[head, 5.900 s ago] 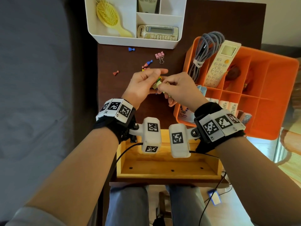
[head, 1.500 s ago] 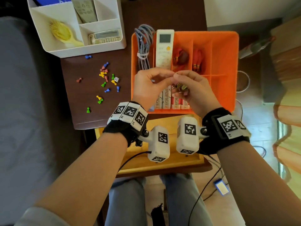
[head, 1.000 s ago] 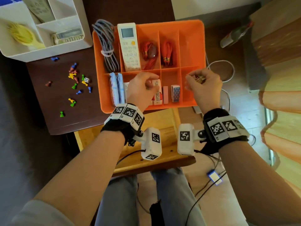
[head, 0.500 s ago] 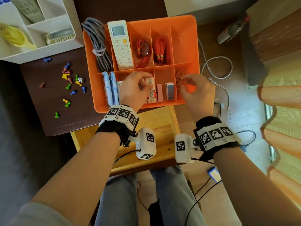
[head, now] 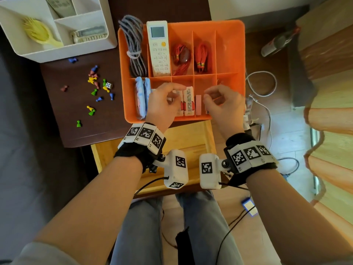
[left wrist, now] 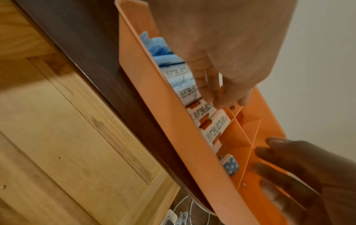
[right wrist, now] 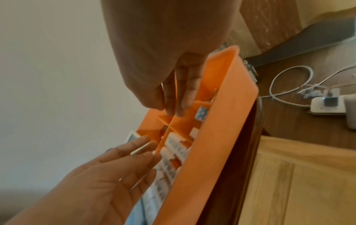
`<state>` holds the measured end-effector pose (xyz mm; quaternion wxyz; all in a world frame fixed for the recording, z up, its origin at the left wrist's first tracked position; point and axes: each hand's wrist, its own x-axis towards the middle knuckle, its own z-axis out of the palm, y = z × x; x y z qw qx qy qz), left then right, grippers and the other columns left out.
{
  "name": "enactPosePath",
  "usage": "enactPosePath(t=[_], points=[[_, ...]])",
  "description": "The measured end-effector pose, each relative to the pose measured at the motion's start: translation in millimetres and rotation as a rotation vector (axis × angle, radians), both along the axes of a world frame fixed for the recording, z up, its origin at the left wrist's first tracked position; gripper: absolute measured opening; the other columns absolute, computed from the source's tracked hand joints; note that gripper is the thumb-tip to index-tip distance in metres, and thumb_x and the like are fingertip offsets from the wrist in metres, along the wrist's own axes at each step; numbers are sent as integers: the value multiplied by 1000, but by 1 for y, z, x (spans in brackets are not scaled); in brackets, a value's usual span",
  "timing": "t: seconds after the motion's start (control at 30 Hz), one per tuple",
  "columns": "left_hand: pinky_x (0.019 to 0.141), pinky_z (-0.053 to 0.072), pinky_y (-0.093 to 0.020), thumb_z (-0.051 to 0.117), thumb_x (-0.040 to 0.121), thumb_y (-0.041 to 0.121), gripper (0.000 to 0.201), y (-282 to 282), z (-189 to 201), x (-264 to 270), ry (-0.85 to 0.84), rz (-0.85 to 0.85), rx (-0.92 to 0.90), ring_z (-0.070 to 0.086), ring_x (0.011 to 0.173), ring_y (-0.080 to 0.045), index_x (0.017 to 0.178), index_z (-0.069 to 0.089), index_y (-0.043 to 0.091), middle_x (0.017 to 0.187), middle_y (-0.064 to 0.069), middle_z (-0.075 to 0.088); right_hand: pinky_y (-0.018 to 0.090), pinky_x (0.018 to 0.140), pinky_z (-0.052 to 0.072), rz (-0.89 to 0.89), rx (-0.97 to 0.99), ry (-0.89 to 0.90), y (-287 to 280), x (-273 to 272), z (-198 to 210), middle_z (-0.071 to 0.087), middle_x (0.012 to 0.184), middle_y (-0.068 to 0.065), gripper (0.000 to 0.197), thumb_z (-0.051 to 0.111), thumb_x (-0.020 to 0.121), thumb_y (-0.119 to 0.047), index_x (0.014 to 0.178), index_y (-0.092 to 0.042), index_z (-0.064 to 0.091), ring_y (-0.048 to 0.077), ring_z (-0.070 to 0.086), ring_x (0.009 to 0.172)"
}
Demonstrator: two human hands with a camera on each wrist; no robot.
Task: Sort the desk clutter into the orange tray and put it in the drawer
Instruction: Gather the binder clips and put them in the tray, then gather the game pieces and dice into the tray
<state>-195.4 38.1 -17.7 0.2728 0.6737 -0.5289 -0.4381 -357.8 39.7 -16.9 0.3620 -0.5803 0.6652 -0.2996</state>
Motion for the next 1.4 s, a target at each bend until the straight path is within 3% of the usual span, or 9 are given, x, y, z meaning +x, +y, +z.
enactPosePath(t=[0.17,0.27,0.47,0.6,0.7,0.77,1.07,1.23,1.4], points=[[77,51,-19,55,84,-2,25,11,10,35,59,95,11,62,82,-7,96,67,17,95,8,66,29,65,54,128,39,-75,0,46,3,67,74,-2,7,63,81,-8,82,-7,69,13,63,65],[76,54,-30,53,81,-6,33,20,10,67,99,182,21,64,77,-13,91,66,23,88,6,67,24,65,51,221,64,-87,-1,78,4,67,75,-4,7,62,81,-8,81,-9,69,10,61,66],[77,51,-18,53,81,-8,28,38,7,134,25,325,23,64,76,-12,94,66,13,89,0,67,20,68,47,332,117,-131,-3,145,0,66,77,-4,10,60,78,-9,80,-10,69,9,60,71],[71,44,-7,62,81,5,20,52,-7,178,-186,417,63,56,66,0,97,68,16,92,4,66,22,66,49,338,147,-140,-2,182,-2,63,72,-2,8,61,81,-11,83,-13,68,15,63,67],[75,49,-21,69,78,12,24,65,-22,206,-271,497,128,59,74,-9,101,66,18,102,-5,66,31,62,51,345,168,-148,0,203,-6,61,68,-5,8,60,80,-10,81,-14,67,22,65,68],[74,45,-19,72,77,16,29,73,-31,219,-311,526,197,60,80,-11,105,65,17,107,-6,63,36,63,55,357,182,-128,2,213,-10,60,67,-7,8,60,80,-12,82,-13,68,21,65,67],[78,52,-26,68,80,17,19,84,-57,238,-298,542,286,65,82,-16,99,67,15,98,-7,69,44,67,57,348,211,-42,4,229,-21,65,69,-4,11,61,80,-19,85,-15,69,20,67,66],[74,45,-20,67,79,15,14,79,-56,241,-322,545,328,66,85,-17,92,69,12,88,-5,72,43,69,57,374,221,-43,4,235,-20,64,70,-8,9,61,82,-18,85,-18,69,18,67,69],[72,53,-19,71,73,12,12,75,-43,239,-93,514,236,64,71,-10,84,69,16,77,0,69,38,71,60,380,338,-100,5,244,-18,67,73,0,9,58,88,-11,90,-13,67,16,69,66]])
